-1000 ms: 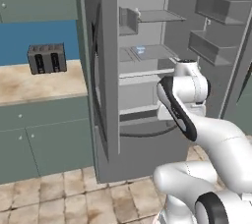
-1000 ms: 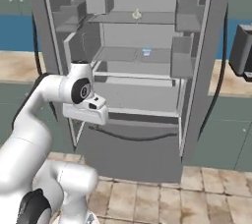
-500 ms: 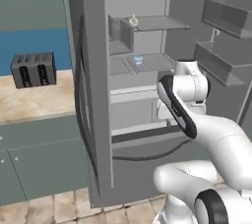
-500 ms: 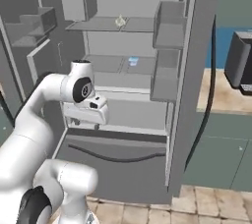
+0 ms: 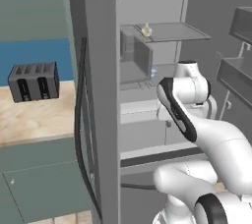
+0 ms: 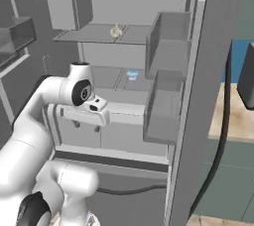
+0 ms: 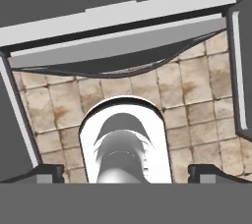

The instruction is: Retrieve the bottle and the shaker from the cabinet and place them next to the mixing bowl on the counter. Then add garlic from the fridge to the mixing bowl.

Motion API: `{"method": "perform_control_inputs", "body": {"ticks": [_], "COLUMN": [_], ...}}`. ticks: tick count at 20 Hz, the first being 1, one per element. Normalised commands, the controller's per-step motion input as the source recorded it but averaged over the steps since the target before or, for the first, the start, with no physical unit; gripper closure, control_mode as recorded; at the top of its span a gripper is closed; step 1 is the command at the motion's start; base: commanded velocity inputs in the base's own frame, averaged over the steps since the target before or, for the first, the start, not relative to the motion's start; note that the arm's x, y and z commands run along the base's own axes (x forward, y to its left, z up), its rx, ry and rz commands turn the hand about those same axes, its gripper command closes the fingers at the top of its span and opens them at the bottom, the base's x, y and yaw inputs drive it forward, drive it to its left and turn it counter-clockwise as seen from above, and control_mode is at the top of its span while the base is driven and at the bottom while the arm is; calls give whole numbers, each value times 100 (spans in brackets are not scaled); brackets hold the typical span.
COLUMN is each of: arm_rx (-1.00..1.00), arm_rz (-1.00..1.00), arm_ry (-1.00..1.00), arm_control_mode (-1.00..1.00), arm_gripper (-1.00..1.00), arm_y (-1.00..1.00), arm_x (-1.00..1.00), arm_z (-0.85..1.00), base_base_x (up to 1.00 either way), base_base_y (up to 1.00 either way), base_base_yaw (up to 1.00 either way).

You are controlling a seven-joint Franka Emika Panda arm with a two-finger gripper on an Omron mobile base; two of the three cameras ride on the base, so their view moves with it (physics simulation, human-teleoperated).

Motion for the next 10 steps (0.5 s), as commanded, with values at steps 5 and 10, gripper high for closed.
{"method": "perform_control_inputs", "body": {"ticks": [5, 10], "arm_rx": [0, 0], "arm_rz": [0, 0], "arm_ry": [0, 0], "arm_control_mode": [100, 100], "arm_gripper": [-100, -100], "arm_y": [0, 0], "arm_x": [0, 0], "arm_z": [0, 0], "base_base_x": [29, 20], "base_base_y": [-45, 28], "base_base_yaw": [11, 0]}}
